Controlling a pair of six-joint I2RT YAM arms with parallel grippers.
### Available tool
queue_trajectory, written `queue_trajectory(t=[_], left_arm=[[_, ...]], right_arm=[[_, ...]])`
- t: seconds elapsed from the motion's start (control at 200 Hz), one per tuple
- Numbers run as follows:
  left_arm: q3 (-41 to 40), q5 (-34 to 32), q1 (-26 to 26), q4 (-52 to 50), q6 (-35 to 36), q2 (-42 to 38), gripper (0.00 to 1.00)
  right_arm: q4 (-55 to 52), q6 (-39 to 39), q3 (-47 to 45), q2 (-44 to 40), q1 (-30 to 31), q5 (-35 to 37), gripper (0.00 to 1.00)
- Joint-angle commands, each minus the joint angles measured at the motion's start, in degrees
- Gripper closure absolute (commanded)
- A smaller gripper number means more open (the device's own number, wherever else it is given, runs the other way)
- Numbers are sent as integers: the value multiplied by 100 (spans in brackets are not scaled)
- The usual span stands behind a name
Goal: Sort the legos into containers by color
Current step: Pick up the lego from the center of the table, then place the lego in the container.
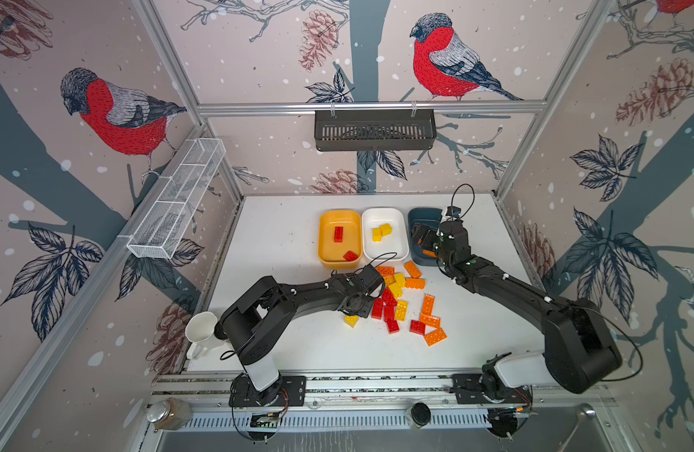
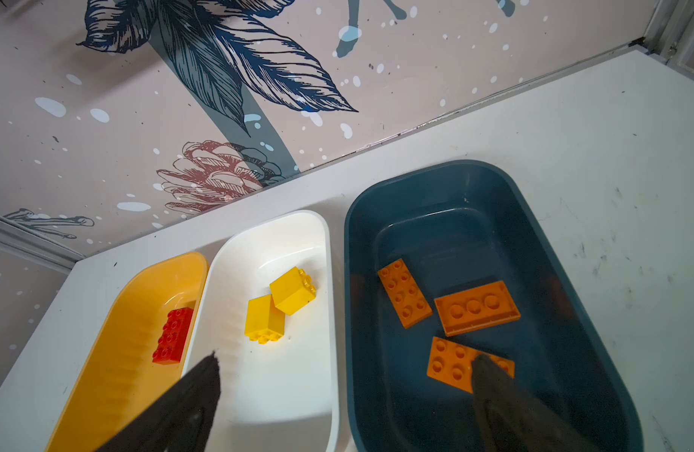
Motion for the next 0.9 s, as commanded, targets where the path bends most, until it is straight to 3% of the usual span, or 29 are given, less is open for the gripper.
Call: queue_trajectory(t=[0.0, 0.37, 0.57, 0.895], left_arm=[[15, 96, 120, -268, 35, -81, 77], [208, 410, 702, 53, -103, -395, 83], [1326, 144, 877, 403, -129, -126, 83], [3196, -527, 960, 1036, -175, 1245, 83]], right_arm=[[21, -36, -14, -84, -22, 41, 1], [-29, -36, -69, -151, -51, 62, 1], [0, 53, -195, -232, -58, -16, 1], [-629, 412, -833, -696, -152, 42, 1]])
